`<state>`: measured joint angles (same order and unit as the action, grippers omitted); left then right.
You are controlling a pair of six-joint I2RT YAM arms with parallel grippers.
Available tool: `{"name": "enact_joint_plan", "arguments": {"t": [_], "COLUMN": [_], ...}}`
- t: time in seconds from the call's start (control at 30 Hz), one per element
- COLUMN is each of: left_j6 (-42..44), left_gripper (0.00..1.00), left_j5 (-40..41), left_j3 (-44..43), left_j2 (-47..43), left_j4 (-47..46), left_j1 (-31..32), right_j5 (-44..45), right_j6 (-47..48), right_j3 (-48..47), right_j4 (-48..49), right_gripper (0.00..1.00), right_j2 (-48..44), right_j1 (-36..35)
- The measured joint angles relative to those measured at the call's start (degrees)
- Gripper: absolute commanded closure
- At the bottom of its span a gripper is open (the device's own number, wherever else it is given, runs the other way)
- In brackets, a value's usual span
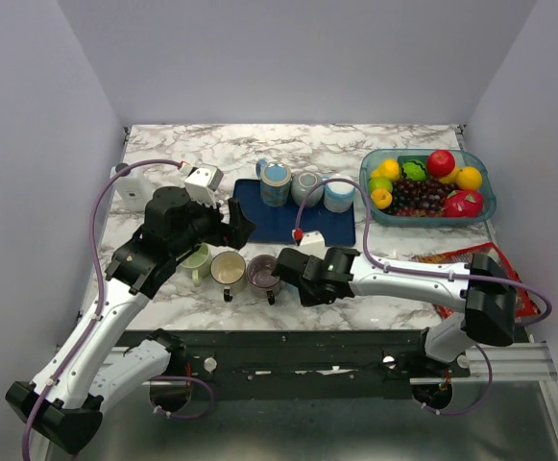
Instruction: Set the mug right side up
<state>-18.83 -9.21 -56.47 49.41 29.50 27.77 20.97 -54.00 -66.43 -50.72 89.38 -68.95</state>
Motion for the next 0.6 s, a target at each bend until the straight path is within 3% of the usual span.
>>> {"name": "enact_joint_plan", "arguments": {"t": [0.07,0.17,0.37,0.6], "left_j6": [0.0,0.0,0.0,-0.3], "left_gripper": [0.01,0.01,0.01,0.01], "left_j5": [0.1,0.2,0.3,1.8], "left_j3": [0.0,0.0,-0.6,-3.2], "left_j2": [0.0,0.0,1.5,6.1], "left_j4": [0.0,-0.1,-0.2,-0.6], "left_j1": [0.0,0.0,0.0,0.0], "right_j5": [-0.2,-0.2,-0.2,-0.2], "right_j6": [0.1,0.0,0.1,-0.1], "right_j3": [-0.1,-0.7,-1.1,-0.3], "right_j4": [0.0,0.2,1.8,3.7], "right_gripper": [0.6,0.5,0.39,0.32], "right_j2": [0.1,0.3,-0.3,-7.5], "right_j1": [0.0,0.0,-0.1,-0.1]}}
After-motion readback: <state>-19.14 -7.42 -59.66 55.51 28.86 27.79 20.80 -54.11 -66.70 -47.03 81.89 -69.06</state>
